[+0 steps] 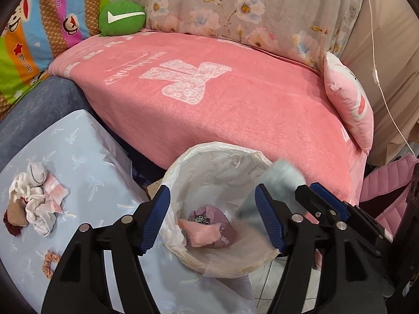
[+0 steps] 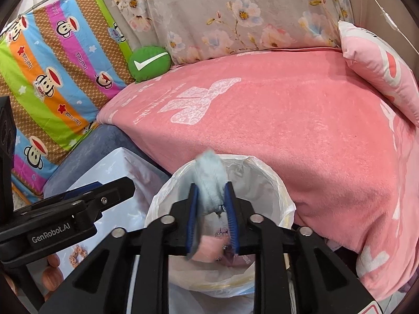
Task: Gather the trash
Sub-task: 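Open the left tool to drop the pink cloth while the right tool drops the grey pouch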
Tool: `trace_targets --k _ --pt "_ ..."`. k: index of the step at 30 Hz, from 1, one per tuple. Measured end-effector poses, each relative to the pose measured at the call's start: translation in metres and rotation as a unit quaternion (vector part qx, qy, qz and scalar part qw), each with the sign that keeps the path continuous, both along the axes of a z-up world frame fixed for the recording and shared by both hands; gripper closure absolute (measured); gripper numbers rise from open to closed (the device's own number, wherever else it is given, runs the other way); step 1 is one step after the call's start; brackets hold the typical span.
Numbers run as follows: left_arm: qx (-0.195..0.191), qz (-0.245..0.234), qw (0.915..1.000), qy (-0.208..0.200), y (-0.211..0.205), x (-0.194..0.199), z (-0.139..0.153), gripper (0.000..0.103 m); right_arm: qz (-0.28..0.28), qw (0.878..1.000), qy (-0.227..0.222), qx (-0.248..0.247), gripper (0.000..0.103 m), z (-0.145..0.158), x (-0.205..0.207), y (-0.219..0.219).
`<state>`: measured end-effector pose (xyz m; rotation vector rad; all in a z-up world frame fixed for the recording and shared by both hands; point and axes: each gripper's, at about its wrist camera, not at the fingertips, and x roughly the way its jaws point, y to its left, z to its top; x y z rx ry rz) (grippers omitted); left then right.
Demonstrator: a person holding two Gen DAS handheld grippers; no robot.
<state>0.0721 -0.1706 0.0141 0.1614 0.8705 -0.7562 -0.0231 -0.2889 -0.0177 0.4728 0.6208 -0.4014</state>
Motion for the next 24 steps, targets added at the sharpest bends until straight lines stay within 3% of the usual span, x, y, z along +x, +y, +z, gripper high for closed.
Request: trace_targets --k 2,10,24 --pt "-0.001 0.004 1.0000 0.000 0.001 0.002 0.000 0.039 -0.001 1.000 -0.003 -0.001 0.068 0.001 0.000 0.000" --pt "-0.002 0.018 0.9998 -0.004 0.012 0.005 0.000 0.039 0.007 1.000 -0.009 -0.006 0.061 0.008 0.001 0.007" --pt "-0.011 0.064 0.9979 0.000 0.059 0.015 -0.003 0.039 0.053 0.998 -0.010 -0.017 0.059 0.019 0.015 0.049"
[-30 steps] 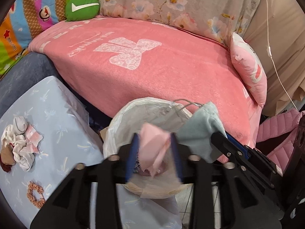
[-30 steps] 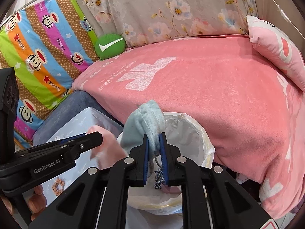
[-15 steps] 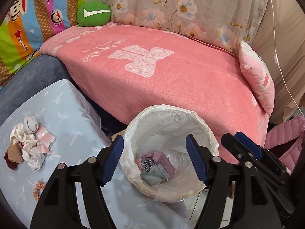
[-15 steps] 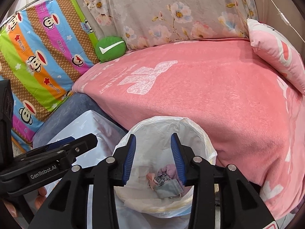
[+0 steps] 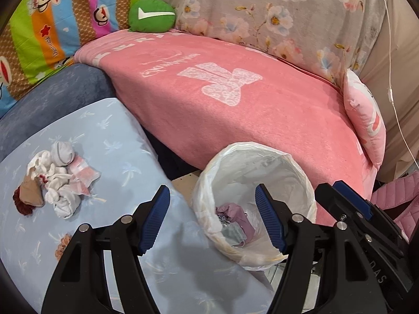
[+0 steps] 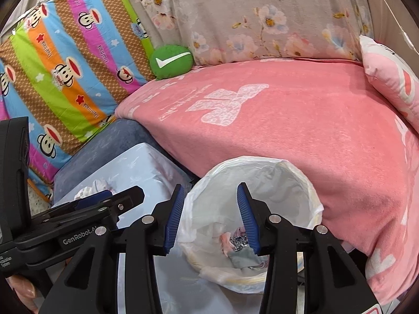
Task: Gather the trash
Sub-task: 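Open the left tool to drop the pink cloth while the right tool drops the grey pouch, then move both open tools back toward the brown scrunchie on the table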
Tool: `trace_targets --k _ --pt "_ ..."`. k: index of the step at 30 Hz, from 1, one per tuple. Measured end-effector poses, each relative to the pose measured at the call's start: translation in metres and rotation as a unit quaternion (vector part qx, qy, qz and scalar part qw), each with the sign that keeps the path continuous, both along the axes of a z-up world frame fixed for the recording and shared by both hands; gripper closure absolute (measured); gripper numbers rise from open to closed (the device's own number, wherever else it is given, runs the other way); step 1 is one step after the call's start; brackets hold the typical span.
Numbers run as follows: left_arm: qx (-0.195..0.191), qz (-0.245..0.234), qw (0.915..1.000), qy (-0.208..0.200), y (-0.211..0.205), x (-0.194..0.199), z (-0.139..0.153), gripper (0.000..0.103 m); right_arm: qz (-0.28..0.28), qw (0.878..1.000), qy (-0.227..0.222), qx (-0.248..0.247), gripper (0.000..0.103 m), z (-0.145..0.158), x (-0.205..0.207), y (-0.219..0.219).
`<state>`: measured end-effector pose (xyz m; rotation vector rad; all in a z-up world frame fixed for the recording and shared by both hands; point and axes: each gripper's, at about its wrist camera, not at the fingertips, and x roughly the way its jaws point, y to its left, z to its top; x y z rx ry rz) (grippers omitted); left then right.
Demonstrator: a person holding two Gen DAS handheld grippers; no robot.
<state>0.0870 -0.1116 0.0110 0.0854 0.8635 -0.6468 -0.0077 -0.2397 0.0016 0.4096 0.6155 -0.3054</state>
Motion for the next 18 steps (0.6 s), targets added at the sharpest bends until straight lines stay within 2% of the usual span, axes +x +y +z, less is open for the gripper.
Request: trace_targets --k 11,18 --pt "-0.007 0.049 0.9988 0.006 0.053 0.009 -0.004 0.039 0.046 0.999 0.009 -0.009 0.054 0.001 0.018 0.049" --pt "0.000 0.085 0.9964 -0.003 0.090 0.010 -0.009 0.032 0.085 0.996 0.021 -0.015 0.053 -0.003 0.031 0.087"
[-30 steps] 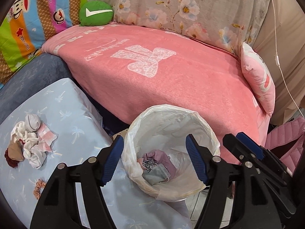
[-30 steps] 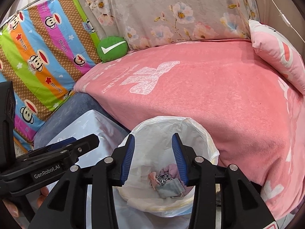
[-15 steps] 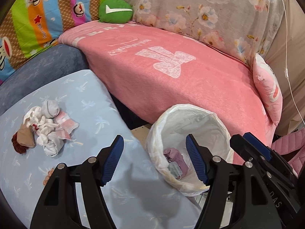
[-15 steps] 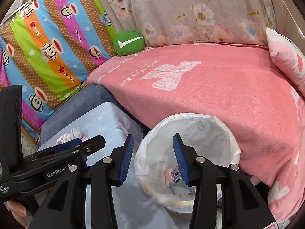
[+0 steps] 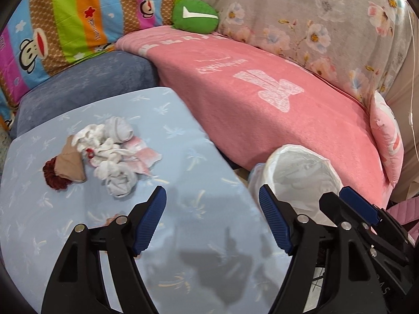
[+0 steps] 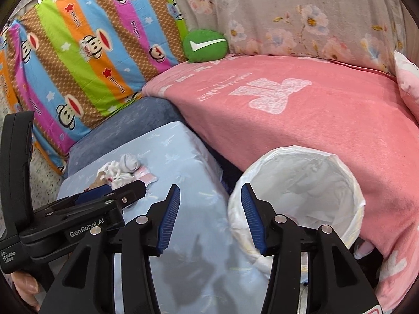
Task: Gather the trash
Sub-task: 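Move both open tools back toward the brown scrunchie on the table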
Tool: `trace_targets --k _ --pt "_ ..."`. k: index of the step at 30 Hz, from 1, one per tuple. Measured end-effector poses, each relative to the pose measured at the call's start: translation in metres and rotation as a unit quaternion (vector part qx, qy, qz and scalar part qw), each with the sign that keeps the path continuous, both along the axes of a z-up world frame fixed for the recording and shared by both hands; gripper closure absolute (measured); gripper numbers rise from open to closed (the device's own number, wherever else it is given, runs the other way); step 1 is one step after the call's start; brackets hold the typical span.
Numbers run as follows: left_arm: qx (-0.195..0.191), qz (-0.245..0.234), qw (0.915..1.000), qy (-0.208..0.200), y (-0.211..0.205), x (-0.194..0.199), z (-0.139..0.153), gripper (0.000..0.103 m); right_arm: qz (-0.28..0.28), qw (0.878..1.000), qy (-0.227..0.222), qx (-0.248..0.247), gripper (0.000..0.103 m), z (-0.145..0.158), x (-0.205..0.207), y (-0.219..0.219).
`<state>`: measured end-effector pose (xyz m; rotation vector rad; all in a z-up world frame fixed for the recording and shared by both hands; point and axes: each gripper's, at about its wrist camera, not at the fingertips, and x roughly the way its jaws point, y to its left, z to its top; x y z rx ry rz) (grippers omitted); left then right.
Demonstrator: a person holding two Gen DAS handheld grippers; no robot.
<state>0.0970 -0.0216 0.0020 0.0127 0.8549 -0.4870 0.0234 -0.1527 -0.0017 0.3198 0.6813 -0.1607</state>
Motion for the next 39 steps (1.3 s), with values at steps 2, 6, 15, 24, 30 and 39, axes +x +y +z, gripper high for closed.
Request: trace_targets --k 2,6,15,24,30,39 --pt "0.006 0.012 0.9999 -0.004 0.011 0.001 -0.001 0.031 0.014 1.000 0.005 -0.001 0.053 -0.003 0.005 0.014" --pt "0.012 0.034 0.9993 -0.006 0.036 0.005 -0.006 0.029 0.037 0.999 0.015 -0.003 0.053 -0.009 0.013 0.038" --pt "0.014 0.091 0.9957 0.012 0.095 0.018 -0.022 0.029 0.088 0.995 0.045 -0.011 0.053 -0.031 0.035 0.093" --pt "0.017 0.146 0.9885 0.036 0.153 0.038 -0.043 0.028 0.124 0.989 0.079 -0.019 0.053 -0.059 0.055 0.136" --pt "0.018 0.179 0.9824 0.051 0.188 0.056 -0.056 0.028 0.142 0.984 0.101 -0.021 0.053 -0.079 0.073 0.160" --pt "0.018 0.214 0.9746 0.065 0.226 0.093 -0.074 0.028 0.156 0.979 0.131 -0.024 0.053 -0.107 0.101 0.182"
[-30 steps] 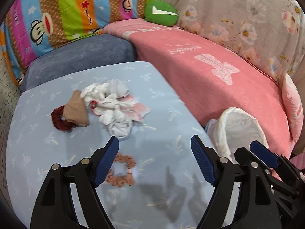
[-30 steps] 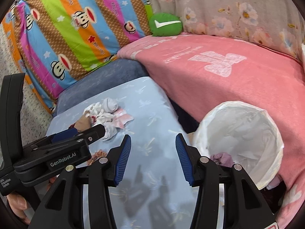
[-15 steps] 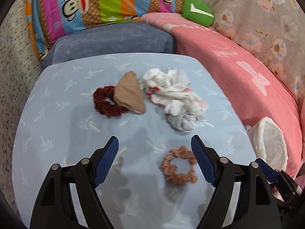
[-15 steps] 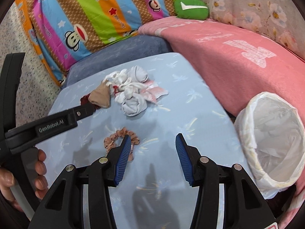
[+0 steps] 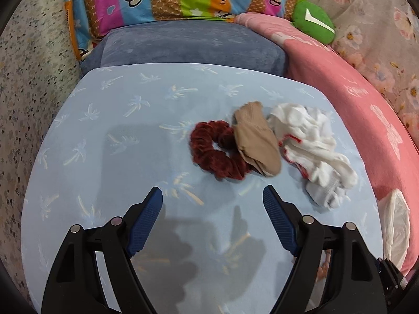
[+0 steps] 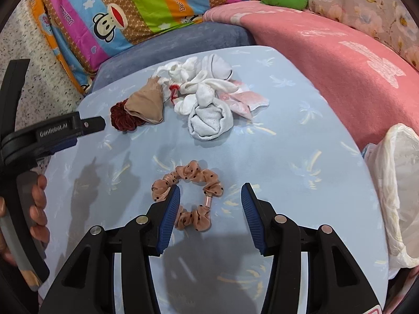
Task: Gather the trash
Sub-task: 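Grasp the dark red scrunchie with the left tool while the right tool grasps the brown polka-dot scrunchie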
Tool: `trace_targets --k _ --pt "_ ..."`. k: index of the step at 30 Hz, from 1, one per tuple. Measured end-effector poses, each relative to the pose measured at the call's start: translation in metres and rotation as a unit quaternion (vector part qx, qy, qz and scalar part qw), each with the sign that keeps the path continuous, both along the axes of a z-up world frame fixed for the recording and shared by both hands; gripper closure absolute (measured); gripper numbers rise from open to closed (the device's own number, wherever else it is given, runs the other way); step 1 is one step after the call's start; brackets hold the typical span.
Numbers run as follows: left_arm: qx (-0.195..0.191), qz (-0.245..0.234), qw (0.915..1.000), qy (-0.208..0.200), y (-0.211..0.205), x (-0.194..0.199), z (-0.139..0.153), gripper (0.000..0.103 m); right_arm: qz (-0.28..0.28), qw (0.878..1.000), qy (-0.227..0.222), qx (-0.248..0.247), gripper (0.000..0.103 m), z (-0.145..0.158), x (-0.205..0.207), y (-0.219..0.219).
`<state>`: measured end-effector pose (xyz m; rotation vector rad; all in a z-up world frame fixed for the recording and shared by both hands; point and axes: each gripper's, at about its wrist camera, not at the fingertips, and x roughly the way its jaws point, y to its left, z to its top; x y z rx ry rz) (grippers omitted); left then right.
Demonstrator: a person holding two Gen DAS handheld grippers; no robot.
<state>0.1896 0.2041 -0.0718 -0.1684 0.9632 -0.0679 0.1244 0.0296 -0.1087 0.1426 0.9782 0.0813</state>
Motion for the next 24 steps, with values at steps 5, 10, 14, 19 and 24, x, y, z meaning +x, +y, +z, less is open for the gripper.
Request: trace_targets --k 5,10,14,19,24 --pt "0.000 0.008 1.0000 0.005 0.011 0.024 -0.009 0.028 0.004 1.000 0.019 -0.005 0.053 -0.016 0.014 0.008" --pt "0.001 0.006 0.9999 0.011 0.014 0.043 -0.021 0.029 0.004 0.999 0.031 -0.007 0.063 -0.027 0.022 0.011" --pt "-0.008 -0.003 0.9996 0.027 0.013 0.053 -0.031 0.042 0.003 0.999 0.030 -0.015 0.071 -0.031 0.026 0.012" --pt "-0.028 -0.016 0.9986 0.042 0.009 0.055 -0.040 0.070 -0.001 0.999 0.032 -0.017 0.084 -0.033 0.027 0.010" --pt "-0.037 -0.029 0.9982 0.039 0.005 0.045 -0.033 0.082 -0.001 0.999 0.034 -0.006 0.091 -0.028 0.026 0.009"
